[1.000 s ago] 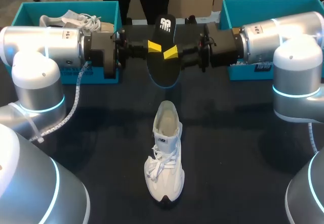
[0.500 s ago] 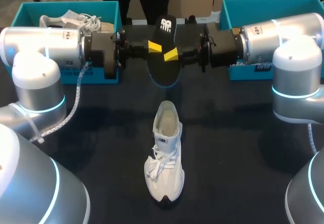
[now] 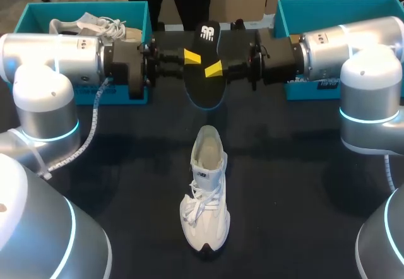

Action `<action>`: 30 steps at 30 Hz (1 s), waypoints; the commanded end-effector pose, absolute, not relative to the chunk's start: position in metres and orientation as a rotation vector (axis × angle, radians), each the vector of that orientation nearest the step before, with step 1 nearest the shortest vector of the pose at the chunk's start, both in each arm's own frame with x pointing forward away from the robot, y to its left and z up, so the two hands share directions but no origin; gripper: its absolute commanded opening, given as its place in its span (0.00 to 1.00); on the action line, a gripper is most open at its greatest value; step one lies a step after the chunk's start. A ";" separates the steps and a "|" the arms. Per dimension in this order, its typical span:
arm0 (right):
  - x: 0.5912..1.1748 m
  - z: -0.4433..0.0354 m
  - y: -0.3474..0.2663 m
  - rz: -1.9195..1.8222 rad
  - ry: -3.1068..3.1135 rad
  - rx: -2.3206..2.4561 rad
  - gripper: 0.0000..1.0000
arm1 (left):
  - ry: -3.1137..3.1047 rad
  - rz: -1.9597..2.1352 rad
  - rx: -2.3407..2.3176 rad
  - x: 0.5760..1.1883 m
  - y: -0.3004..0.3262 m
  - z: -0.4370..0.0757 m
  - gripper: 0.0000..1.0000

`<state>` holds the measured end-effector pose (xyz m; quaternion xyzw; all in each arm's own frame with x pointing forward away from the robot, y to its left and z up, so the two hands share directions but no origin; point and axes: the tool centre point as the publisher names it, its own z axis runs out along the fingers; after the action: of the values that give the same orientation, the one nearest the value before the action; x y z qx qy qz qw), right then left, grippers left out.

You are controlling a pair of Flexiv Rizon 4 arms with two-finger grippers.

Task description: Take the shoe out of the shoebox, open the shoe tongue, remove and reinsert the insole, then place the shoe into the shoebox

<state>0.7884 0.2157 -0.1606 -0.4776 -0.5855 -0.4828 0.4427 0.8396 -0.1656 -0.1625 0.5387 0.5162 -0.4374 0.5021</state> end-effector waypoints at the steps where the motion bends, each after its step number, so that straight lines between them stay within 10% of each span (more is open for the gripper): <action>1: 0.782 -0.164 0.206 -1.216 -1.465 -1.176 0.00 | 1.334 -1.095 1.338 0.834 -0.144 -0.155 1.00; 30: 0.777 -0.168 0.187 -1.406 -1.628 -1.133 0.00 | 2.074 -1.049 1.286 0.821 -0.092 -0.162 1.00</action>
<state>0.7836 0.1898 -0.1708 -0.4354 -0.6286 -0.5347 0.3598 0.8253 -0.0987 -0.1719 0.5044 0.6764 -0.4070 0.3499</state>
